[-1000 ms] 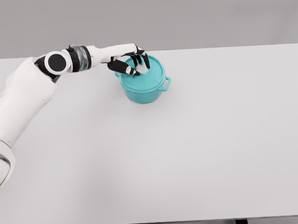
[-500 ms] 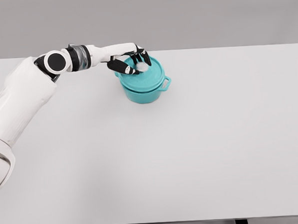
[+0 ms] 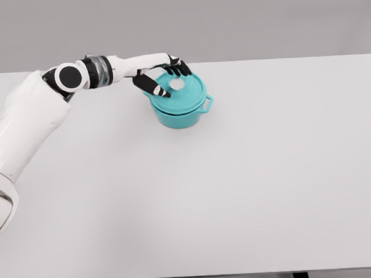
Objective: Cover the pot with left arm
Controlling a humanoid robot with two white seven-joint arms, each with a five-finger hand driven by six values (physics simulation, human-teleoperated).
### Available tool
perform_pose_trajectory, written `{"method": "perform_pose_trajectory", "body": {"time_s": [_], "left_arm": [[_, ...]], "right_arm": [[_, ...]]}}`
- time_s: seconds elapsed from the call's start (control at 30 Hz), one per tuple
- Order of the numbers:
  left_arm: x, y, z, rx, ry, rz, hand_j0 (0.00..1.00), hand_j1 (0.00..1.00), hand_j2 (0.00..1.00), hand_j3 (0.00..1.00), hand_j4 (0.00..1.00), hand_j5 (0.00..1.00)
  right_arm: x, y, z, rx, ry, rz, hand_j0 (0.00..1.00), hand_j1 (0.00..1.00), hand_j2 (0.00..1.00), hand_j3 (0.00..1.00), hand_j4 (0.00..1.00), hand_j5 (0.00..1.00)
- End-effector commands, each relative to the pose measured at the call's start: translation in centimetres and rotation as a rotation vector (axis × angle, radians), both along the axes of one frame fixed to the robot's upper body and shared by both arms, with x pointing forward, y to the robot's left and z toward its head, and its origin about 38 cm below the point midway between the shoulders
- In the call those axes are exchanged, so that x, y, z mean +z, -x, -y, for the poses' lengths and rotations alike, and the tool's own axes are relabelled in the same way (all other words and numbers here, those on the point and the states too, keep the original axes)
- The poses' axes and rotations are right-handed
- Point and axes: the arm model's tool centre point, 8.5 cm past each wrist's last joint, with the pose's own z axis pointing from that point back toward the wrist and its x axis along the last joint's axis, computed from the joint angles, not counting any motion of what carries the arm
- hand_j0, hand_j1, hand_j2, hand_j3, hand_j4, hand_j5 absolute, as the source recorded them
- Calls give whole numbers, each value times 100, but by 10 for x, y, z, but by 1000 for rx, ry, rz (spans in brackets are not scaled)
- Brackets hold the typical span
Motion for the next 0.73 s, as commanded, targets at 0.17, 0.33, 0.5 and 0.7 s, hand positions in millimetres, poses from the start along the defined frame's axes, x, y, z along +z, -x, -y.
{"method": "perform_pose_trajectory", "body": {"time_s": [0.17,0.33,0.5,0.7], "left_arm": [[9,1,-1,-11,25,12,100,100,100,100,100,100],[76,34,-56,-96,150,129,100,100,100,100,100,100],[80,116,-156,-88,162,146,100,100,100,100,100,100],[46,135,-181,-47,187,108,100,100,100,100,100,100]], "right_arm": [[0,0,0,1,-1,1,100,100,100,100,100,100],[0,0,0,1,-1,1,100,100,100,100,100,100],[0,0,0,1,-1,1,100,100,100,100,100,100],[0,0,0,1,-1,1,100,100,100,100,100,100]]}}
